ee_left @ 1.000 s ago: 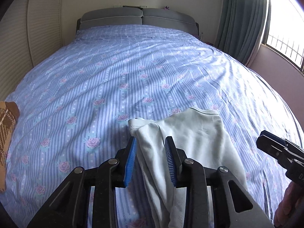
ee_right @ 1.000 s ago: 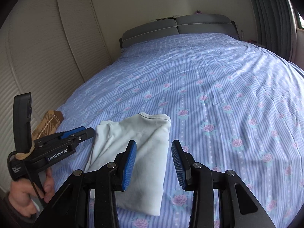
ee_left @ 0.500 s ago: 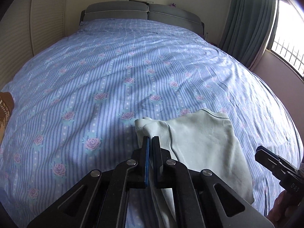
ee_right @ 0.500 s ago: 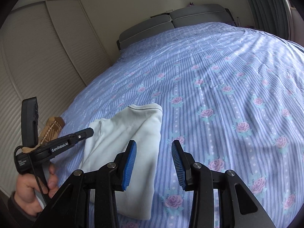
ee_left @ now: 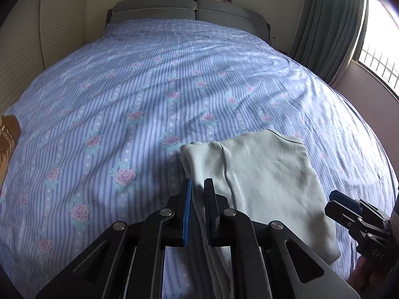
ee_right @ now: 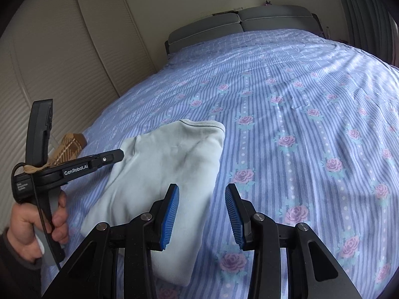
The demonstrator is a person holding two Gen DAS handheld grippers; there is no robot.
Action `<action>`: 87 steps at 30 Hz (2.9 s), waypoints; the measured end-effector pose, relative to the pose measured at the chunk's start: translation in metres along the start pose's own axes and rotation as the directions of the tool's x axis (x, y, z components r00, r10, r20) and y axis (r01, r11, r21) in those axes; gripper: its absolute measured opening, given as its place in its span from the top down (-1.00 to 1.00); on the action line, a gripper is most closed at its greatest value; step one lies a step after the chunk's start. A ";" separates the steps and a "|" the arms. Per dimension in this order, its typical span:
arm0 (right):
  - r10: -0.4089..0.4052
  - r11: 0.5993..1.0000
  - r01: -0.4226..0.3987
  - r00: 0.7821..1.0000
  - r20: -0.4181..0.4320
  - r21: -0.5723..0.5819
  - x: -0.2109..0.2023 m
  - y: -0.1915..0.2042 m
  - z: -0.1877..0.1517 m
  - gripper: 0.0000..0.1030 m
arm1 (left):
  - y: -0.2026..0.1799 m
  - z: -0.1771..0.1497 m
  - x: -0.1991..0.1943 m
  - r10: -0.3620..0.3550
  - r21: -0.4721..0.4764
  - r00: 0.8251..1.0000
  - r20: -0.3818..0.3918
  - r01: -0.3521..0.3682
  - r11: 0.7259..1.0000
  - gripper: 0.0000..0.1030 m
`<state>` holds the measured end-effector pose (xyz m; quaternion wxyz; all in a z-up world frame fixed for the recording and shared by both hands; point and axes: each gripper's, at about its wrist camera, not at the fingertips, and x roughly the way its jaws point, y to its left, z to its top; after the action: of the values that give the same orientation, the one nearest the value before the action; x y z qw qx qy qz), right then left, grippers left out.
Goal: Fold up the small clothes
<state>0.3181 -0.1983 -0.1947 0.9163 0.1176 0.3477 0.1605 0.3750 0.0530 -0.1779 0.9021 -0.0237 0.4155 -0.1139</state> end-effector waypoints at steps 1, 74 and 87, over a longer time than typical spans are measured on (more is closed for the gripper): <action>0.005 1.000 -0.005 1.000 -0.006 -0.004 0.001 0.001 -0.001 0.19 | -0.001 -0.005 -0.004 -0.002 -0.002 1.000 0.000 0.002 1.000 0.75; 0.390 0.921 -0.368 0.881 -0.269 0.130 0.100 -0.049 0.050 0.61 | -0.025 -0.093 -0.018 -0.059 -0.311 0.998 0.023 0.064 0.948 0.61; 0.349 0.937 -0.331 0.914 -0.208 0.114 0.057 -0.017 0.069 0.71 | -0.005 -0.072 -0.071 -0.094 -0.330 0.994 0.061 0.109 0.938 0.71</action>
<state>0.4089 -0.1992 -0.1839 0.8239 0.1924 0.4292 0.3162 0.2753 0.0679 -0.1711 0.8869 -0.1997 0.4072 -0.0880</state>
